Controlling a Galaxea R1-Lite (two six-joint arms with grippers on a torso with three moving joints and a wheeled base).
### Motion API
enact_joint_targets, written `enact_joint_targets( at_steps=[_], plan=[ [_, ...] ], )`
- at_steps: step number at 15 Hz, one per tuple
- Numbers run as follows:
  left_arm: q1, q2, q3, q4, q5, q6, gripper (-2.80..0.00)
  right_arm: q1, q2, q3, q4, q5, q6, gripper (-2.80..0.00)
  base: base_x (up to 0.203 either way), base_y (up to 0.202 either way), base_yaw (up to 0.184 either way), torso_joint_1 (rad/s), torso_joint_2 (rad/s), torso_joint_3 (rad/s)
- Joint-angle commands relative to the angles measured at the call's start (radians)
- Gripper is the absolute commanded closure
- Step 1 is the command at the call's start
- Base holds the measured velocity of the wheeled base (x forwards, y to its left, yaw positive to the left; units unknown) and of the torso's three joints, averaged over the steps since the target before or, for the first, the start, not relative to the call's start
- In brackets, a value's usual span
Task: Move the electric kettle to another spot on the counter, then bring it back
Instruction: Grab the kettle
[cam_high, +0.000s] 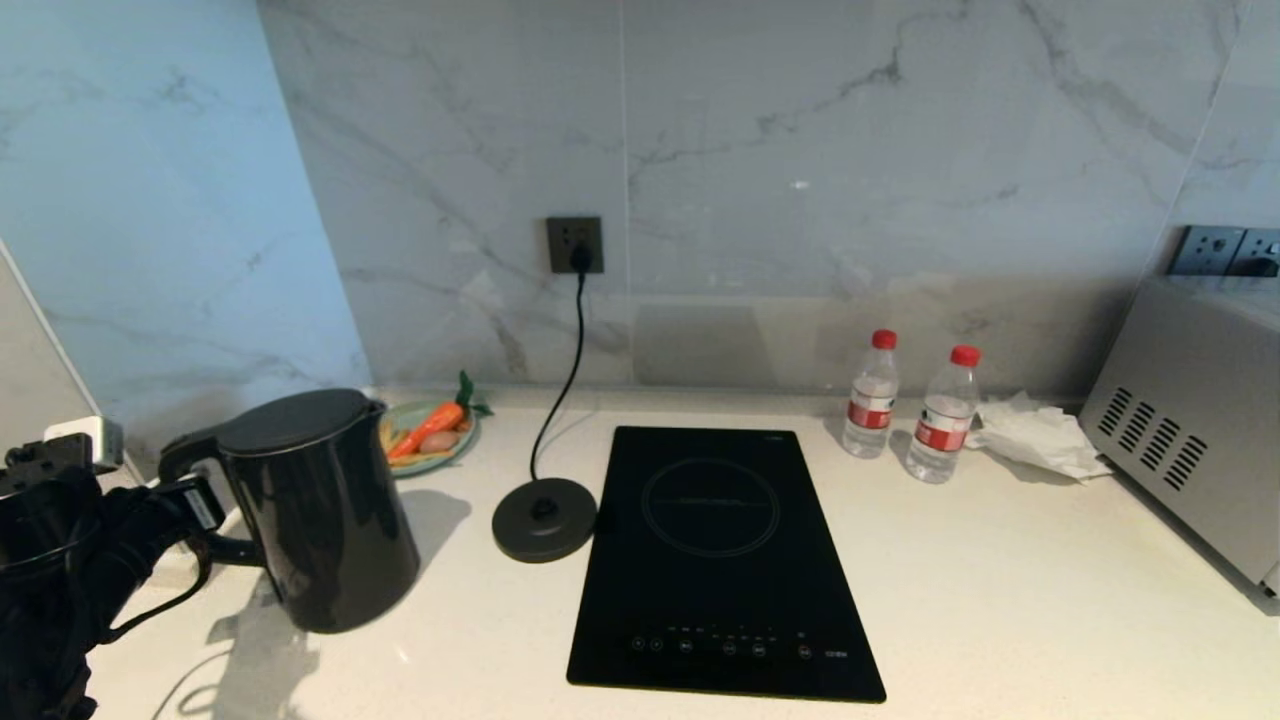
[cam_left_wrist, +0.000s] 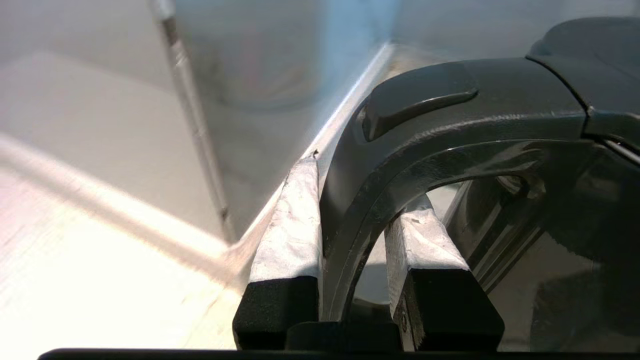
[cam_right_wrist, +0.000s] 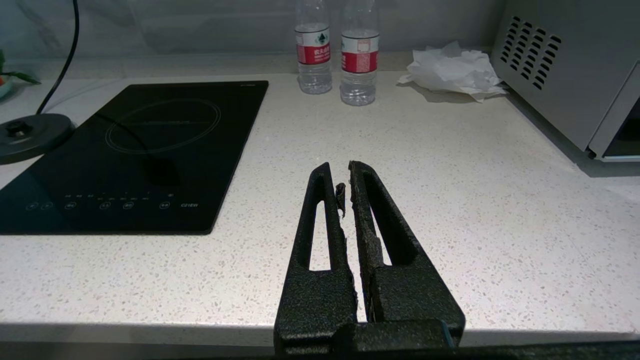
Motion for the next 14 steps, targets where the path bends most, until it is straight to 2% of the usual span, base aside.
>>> enact_joint_targets(
  at_steps=[1,5,14],
  plan=[
    [-0.007,-0.009,0.06,-0.007,0.007,-0.001,0.0,0.001,0.0,0.0,-0.001,0.0,0.0,0.0,0.0,0.0,0.0,0.0,0.0,0.0],
    [-0.006,-0.009,0.117,-0.007,0.013,-0.006,0.0,0.001,0.0,0.0,-0.001,0.0,0.0,0.0,0.0,0.0,0.0,0.0,0.0,0.0],
    [-0.02,-0.032,0.087,-0.007,0.015,0.0,0.0,0.001,0.0,0.0,0.0,0.0,0.0,0.0,0.0,0.0,0.0,0.0,0.0,0.0]
  ],
)
